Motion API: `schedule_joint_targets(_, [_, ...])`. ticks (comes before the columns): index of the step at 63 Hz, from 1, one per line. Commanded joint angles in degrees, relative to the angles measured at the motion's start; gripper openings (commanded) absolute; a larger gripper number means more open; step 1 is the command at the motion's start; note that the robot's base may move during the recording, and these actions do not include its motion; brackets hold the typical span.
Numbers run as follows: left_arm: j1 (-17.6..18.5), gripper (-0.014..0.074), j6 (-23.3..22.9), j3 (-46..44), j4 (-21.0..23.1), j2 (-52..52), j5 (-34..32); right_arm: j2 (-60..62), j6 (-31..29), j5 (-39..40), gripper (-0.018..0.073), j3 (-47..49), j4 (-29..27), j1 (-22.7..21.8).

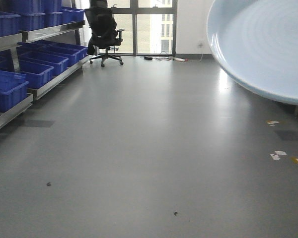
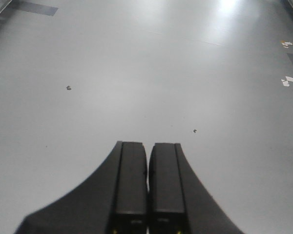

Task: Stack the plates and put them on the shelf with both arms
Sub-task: 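Drive the base away from the table holding the plates in the right gripper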

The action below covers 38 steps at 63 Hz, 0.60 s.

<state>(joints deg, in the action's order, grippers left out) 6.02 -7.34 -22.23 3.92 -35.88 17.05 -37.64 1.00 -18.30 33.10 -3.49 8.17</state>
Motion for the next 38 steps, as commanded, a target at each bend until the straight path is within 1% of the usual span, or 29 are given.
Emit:
schedule_joint_targets(1, [0.51, 0.0088, -0.24, -1.68, 0.27, -0.07, -4.38, 0.14, -0.28, 5.77, 0.0048, 1.85, -0.06, -0.40])
schedule_joint_targets(38, [0.51, 0.0088, -0.24, -1.68, 0.27, -0.07, -4.38, 0.14, -0.28, 5.77, 0.0048, 1.85, -0.06, -0.40])
